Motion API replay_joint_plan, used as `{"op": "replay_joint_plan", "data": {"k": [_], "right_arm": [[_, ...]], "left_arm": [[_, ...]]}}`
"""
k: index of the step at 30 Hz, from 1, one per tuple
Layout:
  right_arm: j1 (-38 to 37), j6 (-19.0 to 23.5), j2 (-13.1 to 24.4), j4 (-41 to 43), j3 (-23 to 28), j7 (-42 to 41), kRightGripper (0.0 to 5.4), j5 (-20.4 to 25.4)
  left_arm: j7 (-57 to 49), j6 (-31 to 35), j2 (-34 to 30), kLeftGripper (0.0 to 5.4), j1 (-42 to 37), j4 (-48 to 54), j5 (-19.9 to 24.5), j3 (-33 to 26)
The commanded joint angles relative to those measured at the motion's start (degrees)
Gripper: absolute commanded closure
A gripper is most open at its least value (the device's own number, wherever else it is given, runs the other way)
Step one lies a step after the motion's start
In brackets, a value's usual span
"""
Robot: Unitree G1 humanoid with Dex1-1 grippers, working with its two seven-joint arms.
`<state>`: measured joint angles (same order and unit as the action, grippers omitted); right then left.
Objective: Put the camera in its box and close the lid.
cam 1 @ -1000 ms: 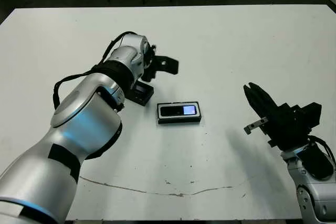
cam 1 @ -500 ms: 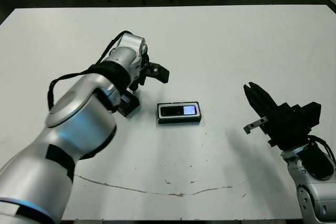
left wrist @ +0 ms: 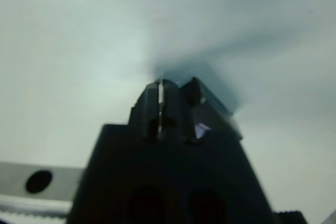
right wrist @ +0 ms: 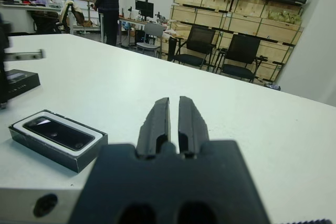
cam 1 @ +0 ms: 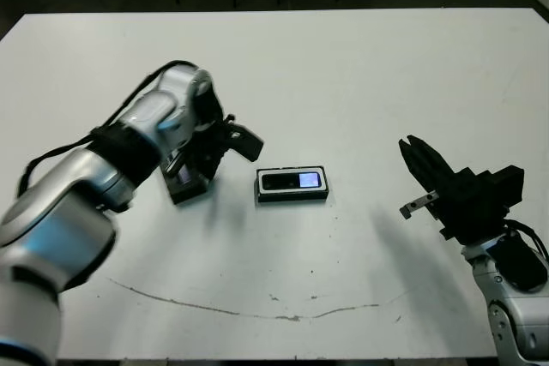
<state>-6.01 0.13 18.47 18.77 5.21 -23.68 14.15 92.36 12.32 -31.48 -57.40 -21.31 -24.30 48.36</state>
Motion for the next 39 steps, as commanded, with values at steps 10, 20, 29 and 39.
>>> {"op": "replay_joint_plan", "data": {"k": [10,20,29,39], "right_arm": [[-0.95,-0.88,0.27,-1.92,0.6,-0.46,5.39,-0.34],[-0.6,-3.86,-0.03,-5.29,-0.12,-1.02,5.39,-1.03],[-0.5,-5.48,-0.33,-5.97,-1.33,-0.61,5.39,-2.63],[-1.14,-4.58,-0.58,-4.47,-1.72,0.34,5.39,-3.8]], "left_arm": [[0.14,9.19,-13.12,5.4,4.16,14.76,10.5,5.8],[0.14,4.16,-18.05,5.4,7.44,26.57,19.38,-4.6],[-3.64,16.28,-20.52,5.4,14.31,40.77,39.22,-29.76],[-38.5,32.0,-8.71,5.4,41.6,63.03,56.97,-64.39]]}}
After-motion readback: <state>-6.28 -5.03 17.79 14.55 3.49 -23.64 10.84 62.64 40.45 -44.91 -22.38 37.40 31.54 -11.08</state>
